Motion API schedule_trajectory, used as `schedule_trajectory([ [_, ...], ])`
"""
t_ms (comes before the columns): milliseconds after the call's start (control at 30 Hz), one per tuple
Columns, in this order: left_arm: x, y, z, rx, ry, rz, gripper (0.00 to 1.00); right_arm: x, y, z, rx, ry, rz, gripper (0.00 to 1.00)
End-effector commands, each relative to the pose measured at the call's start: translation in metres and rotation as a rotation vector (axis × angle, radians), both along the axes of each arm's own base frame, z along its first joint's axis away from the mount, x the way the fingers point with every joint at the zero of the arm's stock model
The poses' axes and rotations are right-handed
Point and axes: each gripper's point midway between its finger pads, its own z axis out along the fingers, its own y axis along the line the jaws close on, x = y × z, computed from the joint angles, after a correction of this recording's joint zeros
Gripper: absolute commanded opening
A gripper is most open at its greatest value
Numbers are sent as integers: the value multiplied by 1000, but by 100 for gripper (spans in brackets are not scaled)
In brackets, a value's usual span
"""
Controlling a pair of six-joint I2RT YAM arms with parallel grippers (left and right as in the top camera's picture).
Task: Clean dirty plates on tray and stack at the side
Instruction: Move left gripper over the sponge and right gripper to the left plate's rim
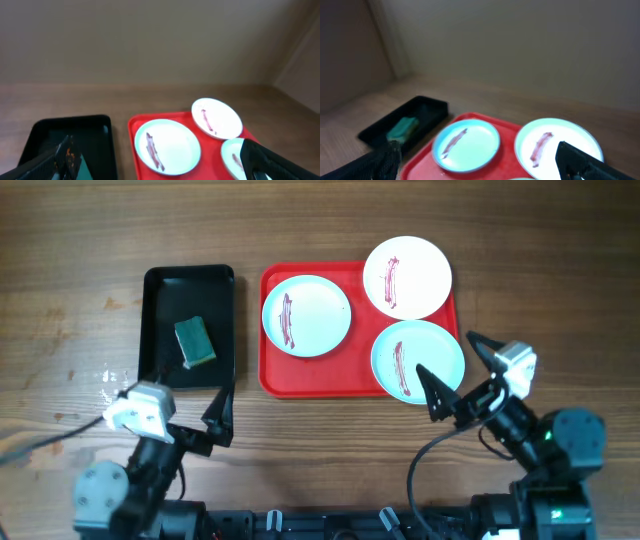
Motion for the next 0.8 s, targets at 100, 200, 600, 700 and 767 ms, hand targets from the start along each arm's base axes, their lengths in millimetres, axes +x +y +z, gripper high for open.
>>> schedule_trajectory([
  [100, 11, -9, 34, -6, 217, -41, 100, 9, 12, 39, 19, 124, 92, 100],
  [200, 22, -8, 39, 5, 339, -30, 100, 17, 12, 46, 0, 194, 96, 100],
  [600, 72, -5, -5, 66, 871, 19, 100, 59, 15, 25, -44, 551, 150, 100],
  [700, 79, -10, -24, 56, 951, -6, 100, 68, 17, 15, 22, 637, 135, 100],
  [767, 85, -13, -32, 51, 985, -17, 100, 75, 19, 12, 33, 643, 152, 99],
])
